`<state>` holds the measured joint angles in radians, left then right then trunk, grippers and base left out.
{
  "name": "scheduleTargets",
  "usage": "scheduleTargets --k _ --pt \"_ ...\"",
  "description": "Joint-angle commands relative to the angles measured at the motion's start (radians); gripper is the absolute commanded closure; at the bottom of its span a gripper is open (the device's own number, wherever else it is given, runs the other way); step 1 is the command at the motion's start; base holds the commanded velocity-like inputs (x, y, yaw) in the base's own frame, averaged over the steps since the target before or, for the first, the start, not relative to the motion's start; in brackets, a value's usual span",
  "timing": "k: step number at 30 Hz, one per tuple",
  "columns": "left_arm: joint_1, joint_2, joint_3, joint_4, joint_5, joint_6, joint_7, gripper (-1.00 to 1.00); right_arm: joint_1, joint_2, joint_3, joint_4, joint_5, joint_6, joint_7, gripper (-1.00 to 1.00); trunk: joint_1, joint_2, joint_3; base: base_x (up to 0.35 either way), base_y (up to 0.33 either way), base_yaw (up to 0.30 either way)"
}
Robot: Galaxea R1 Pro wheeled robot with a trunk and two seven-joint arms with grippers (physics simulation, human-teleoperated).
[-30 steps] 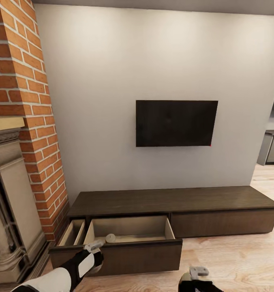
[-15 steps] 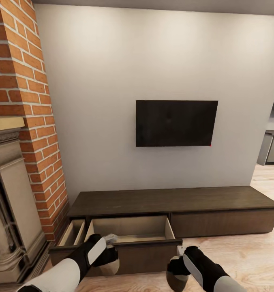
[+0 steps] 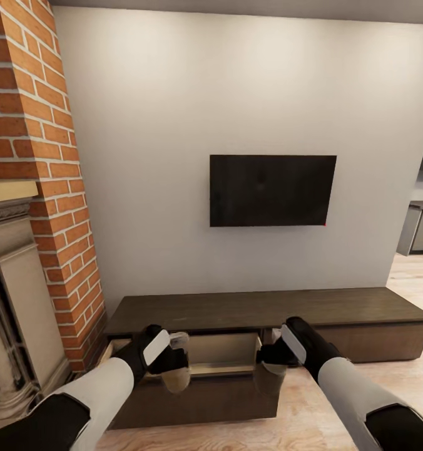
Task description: Place each of the two pumpkins and all three candles from the living room inside a cabinet in the living room (use any cabinet), then make sure every cabinet is closed, and position the cauldron so it is next to a table in the living room.
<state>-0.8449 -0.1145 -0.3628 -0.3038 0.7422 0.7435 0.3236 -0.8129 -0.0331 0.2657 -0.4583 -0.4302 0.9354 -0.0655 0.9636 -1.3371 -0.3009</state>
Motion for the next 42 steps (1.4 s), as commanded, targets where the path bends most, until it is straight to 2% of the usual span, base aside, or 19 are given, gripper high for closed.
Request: scheduleTargets --k 1,4,11,14,20,22,26,28,30,34,42 --pt "-0.012 -0.002 -0.007 0.0 0.011 0.005 0.008 1.0 -0.008 -0.001 0.004 -0.001 -0.012 0.012 -0.008 1.0 0.0 -0.001 -0.002 0.0 0.0 0.0" --pt "-0.049 -0.01 -0.007 0.003 0.011 0.009 0.008 1.0 -0.034 -0.002 -0.007 0.0 -0.012 0.033 -0.008 1.0 0.0 -0.001 -0.002 0.0 0.0 0.0" --pt "-0.068 -0.041 -0.007 0.003 0.01 0.003 0.008 1.0 -0.053 0.0 -0.011 0.0 -0.01 0.042 -0.007 1.0 0.0 -0.001 -0.002 0.0 0.0 0.0" --pt "-0.069 -0.06 -0.008 -0.006 0.008 0.003 0.008 1.0 -0.057 0.018 -0.011 0.0 -0.008 0.043 -0.009 1.0 0.0 -0.001 -0.002 0.0 0.0 0.0" --pt "-0.069 -0.06 -0.012 -0.042 0.006 0.014 0.008 1.0 -0.058 0.047 0.002 0.0 -0.006 0.043 -0.01 1.0 0.0 -0.001 -0.002 0.0 0.0 0.0" --pt "-0.069 -0.06 -0.014 -0.045 0.005 0.016 0.008 1.0 -0.058 0.051 0.014 0.0 -0.005 0.04 -0.01 1.0 0.0 -0.001 -0.002 0.0 0.0 0.0" --pt "-0.069 -0.06 -0.018 -0.043 0.004 0.016 0.007 1.0 -0.057 0.058 0.075 0.0 -0.006 0.034 -0.004 1.0 0.0 -0.001 -0.002 0.0 0.0 0.0" --pt "-0.069 -0.06 -0.032 -0.04 0.003 0.015 0.003 1.0 -0.055 0.06 0.146 0.0 -0.008 0.024 -0.001 1.0 0.0 -0.001 -0.002 0.0 0.0 0.0" --pt "-0.069 -0.06 -0.044 -0.039 0.003 0.012 -0.002 1.0 -0.053 0.061 0.181 0.0 -0.01 -0.01 0.0 1.0 0.0 -0.001 -0.002 0.0 0.0 0.0" --pt "-0.069 -0.06 -0.053 -0.032 0.003 0.01 -0.004 1.0 -0.052 0.062 0.197 0.001 -0.009 -0.048 0.0 1.0 0.0 -0.001 -0.002 0.0 0.0 0.046" --pt "-0.069 -0.06 -0.081 -0.002 0.002 0.01 -0.004 1.0 -0.049 0.063 0.2 0.011 -0.007 -0.06 -0.002 1.0 0.0 -0.001 -0.006 0.009 -0.007 0.113"
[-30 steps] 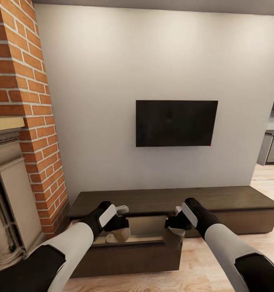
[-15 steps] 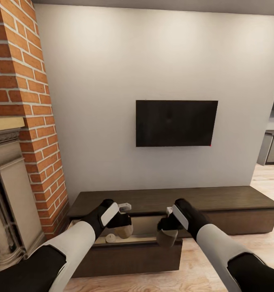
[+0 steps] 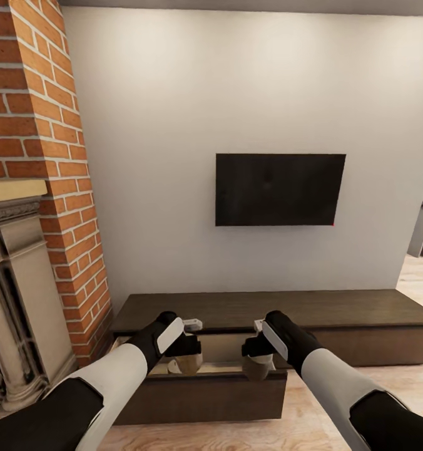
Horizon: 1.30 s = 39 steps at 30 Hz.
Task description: Place each of the two pumpkins and all three candles from the living room inside a cabinet in the living room (use any cabinet), then make sure every cabinet is closed, and position the cauldron so it is next to a table in the living room.
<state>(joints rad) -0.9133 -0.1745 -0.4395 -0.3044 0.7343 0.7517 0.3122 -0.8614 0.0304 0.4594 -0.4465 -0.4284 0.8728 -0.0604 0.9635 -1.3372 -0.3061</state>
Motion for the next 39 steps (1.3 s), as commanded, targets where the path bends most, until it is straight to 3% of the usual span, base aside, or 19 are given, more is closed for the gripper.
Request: scheduleTargets --k 1,9,15,20,23,39 --pt "-0.001 0.0 -0.004 -0.001 0.01 0.002 0.007 1.0 -0.001 -0.001 0.007 -0.001 -0.009 0.002 -0.007 1.0 0.0 -0.001 -0.001 0.094 -0.074 0.019" --pt "-0.001 0.0 -0.006 0.001 0.01 0.007 0.001 1.0 0.0 0.015 0.005 0.002 -0.013 -0.001 -0.006 1.0 0.0 -0.001 -0.002 0.201 -0.148 0.004" --pt "-0.001 0.0 -0.007 0.001 0.01 0.005 -0.044 1.0 0.001 0.017 0.005 0.002 -0.014 -0.014 -0.006 1.0 0.0 -0.001 -0.002 0.034 -0.018 0.0" --pt "-0.001 0.0 -0.007 0.001 0.01 0.006 -0.053 1.0 0.001 0.017 0.007 0.023 -0.011 -0.134 -0.006 1.0 0.0 -0.001 -0.002 0.24 -0.021 0.0" --pt "-0.001 0.0 -0.007 0.001 0.01 0.007 -0.053 1.0 0.001 0.017 0.007 0.034 -0.01 -0.152 -0.005 1.0 0.0 -0.001 -0.002 0.322 -0.096 0.0" --pt "-0.001 0.0 -0.007 0.001 0.01 0.004 -0.053 1.0 0.001 0.028 0.006 0.038 -0.012 -0.156 -0.004 1.0 0.0 -0.001 -0.003 0.183 -0.058 0.015"
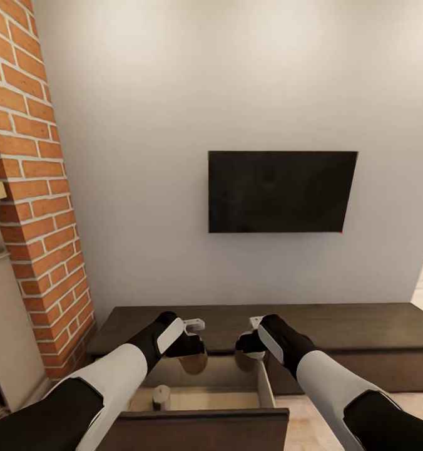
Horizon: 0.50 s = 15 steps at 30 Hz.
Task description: Place each of the two pumpkins and all three candles from the living room inside a cabinet in the living room (use any cabinet), then make sure every cabinet is closed, and position the cauldron so it is next to a table in the living room.
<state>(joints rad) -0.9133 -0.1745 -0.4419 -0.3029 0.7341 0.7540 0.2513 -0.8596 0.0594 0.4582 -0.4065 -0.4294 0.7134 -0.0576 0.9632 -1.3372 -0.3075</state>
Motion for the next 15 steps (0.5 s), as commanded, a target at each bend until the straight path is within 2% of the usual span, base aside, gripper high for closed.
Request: scheduleTargets --k 1,5,13,15 --pt "-0.001 0.0 -0.004 -0.001 0.01 0.001 0.008 1.0 -0.001 -0.001 0.007 -0.002 -0.011 0.003 -0.007 1.0 0.0 -0.001 -0.002 0.177 0.0 0.141" --pt "-0.001 0.0 -0.004 -0.001 0.01 0.001 0.008 1.0 -0.001 -0.001 0.005 0.0 -0.011 0.003 -0.007 1.0 0.0 -0.001 -0.005 0.065 0.02 0.086" --pt "-0.001 0.0 -0.004 -0.001 0.01 0.001 0.008 1.0 -0.001 -0.001 0.004 0.001 -0.011 0.003 -0.008 1.0 0.0 -0.001 -0.005 0.006 0.226 0.009" --pt "-0.001 0.0 -0.004 -0.001 0.01 0.001 0.008 1.0 -0.001 -0.001 0.003 0.002 -0.013 0.003 -0.008 1.0 0.0 -0.001 -0.005 0.0 0.08 0.0"
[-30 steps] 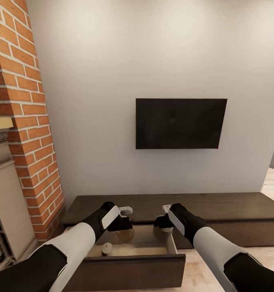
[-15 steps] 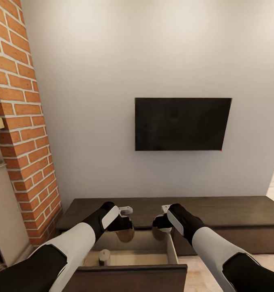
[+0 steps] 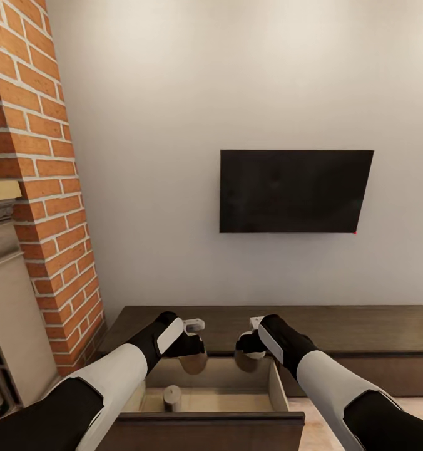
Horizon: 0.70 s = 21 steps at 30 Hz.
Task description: Place each of the two pumpkins and all three candles from the living room inside a cabinet in the living room (use any cabinet), then make sure every cabinet is closed, and position the cauldron so it is next to a table in the living room.
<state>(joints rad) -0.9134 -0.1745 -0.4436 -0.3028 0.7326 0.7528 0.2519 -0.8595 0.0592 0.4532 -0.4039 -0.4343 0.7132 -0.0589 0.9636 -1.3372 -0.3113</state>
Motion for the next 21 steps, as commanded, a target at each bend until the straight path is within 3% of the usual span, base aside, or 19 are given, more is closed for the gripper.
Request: scheduleTargets --k 1,10,21 --pt "-0.001 0.0 -0.003 -0.001 0.011 0.002 0.007 1.0 -0.001 -0.001 0.008 -0.001 -0.008 0.003 -0.007 1.0 0.0 -0.001 -0.001 0.006 0.018 0.0" --pt "-0.001 0.0 -0.003 -0.001 0.011 0.002 0.007 1.0 -0.001 -0.001 0.008 0.005 -0.01 0.001 -0.007 1.0 0.0 -0.001 -0.001 0.135 0.135 -0.007" --pt "-0.001 0.0 -0.005 -0.001 0.011 0.002 0.001 1.0 -0.001 -0.001 0.008 0.018 -0.009 0.002 -0.007 1.0 0.0 -0.001 0.001 0.013 0.013 -0.078"
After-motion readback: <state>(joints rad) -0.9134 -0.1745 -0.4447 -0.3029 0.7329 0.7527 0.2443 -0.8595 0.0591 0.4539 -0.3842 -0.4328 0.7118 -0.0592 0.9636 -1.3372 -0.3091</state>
